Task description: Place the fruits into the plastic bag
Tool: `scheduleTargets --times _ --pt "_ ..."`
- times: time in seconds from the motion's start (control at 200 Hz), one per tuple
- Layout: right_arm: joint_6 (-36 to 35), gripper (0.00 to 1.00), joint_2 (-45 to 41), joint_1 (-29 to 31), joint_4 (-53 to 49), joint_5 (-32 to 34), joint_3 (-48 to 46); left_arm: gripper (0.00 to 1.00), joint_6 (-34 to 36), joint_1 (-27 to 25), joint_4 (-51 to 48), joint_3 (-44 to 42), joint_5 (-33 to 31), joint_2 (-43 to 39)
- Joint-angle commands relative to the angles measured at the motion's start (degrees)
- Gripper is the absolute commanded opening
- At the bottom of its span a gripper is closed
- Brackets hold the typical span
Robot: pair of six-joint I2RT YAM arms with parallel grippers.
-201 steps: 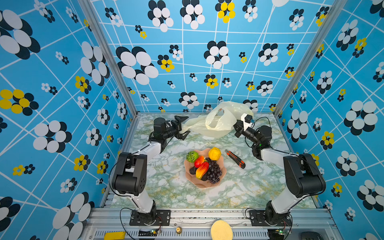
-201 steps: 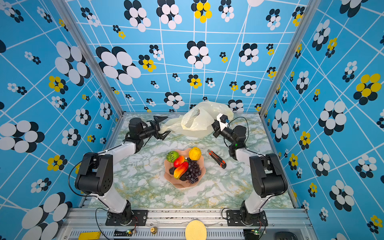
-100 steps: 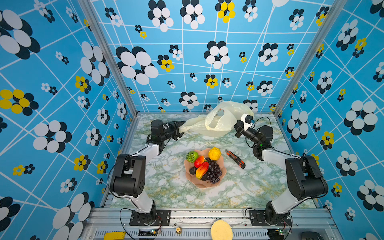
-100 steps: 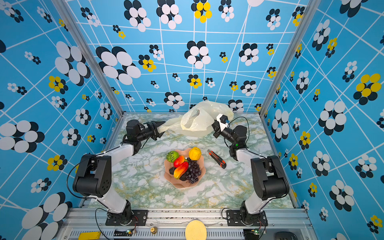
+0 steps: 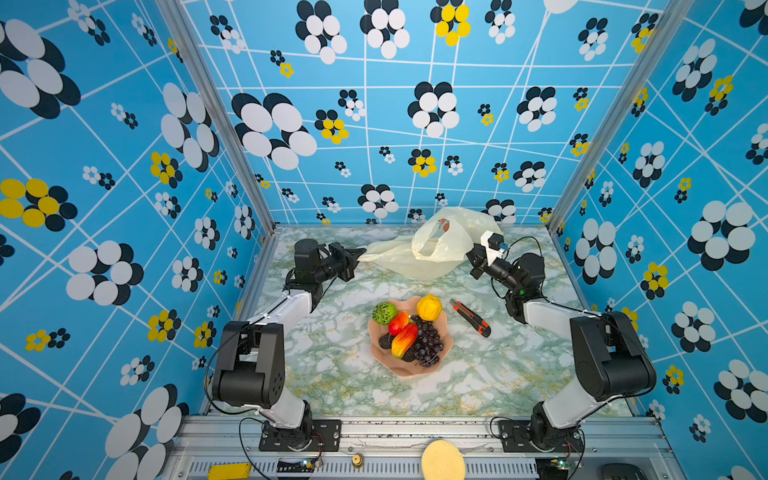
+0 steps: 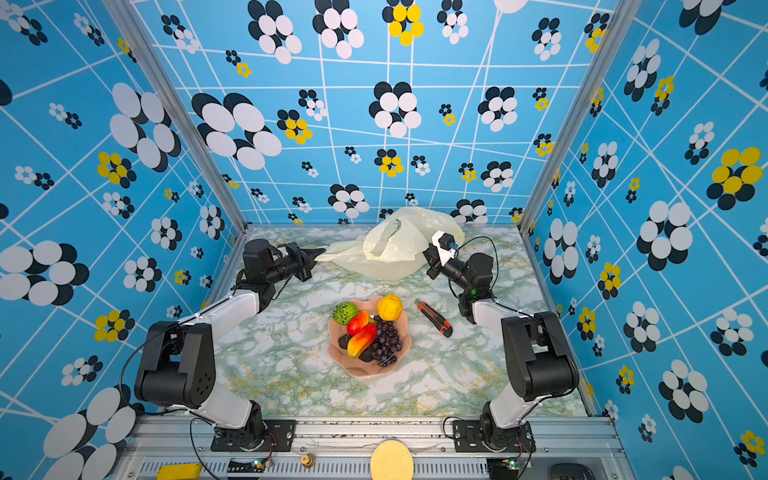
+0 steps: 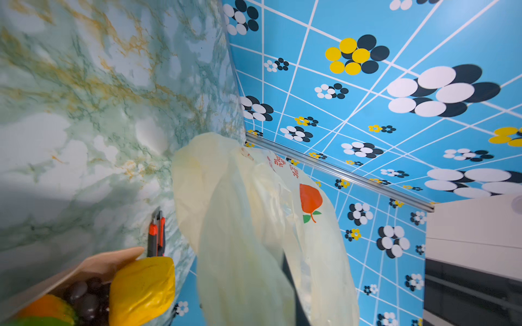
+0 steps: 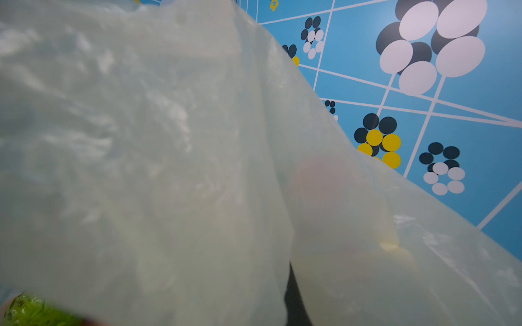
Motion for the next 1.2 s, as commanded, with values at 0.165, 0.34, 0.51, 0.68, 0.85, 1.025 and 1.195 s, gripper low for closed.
scheduleTargets --times 0.165,0.34,0.51,0.68,0.85,1.025,1.195 --pt "-1.2 0.00 -0.4 0.4 -1.2 0.9 -0.5 0.00 4.9 0.8 -1.7 1.4 -0.3 -2.1" --pt "-0.3 0.03 0.5 0.3 -0.4 1.5 -0.2 0.00 5.6 0.5 -1.6 1.9 0.0 -1.7" --pt "2.3 0.34 1.5 0.3 1.6 3.6 -0.3 0.00 7.9 -0.2 -4.1 3.8 0.1 -1.3" --pt "9.3 0.56 1.9 0.4 3.8 6.1 -0.2 0.00 9.8 -1.4 -6.0 5.8 0.5 -0.4" --pt "13.8 0.69 0.4 0.4 2.5 8.2 -1.3 0.00 11.5 -2.5 -7.5 7.4 0.8 1.0" --pt "17.6 0.85 -3.6 -0.2 -6.9 10.4 -2.0 0.00 14.7 -3.7 -11.3 11.1 0.7 2.2" --pt "20.7 0.99 -8.7 -1.7 -29.2 10.5 3.3 0.00 22.6 -5.2 -20.4 16.7 -0.7 2.7"
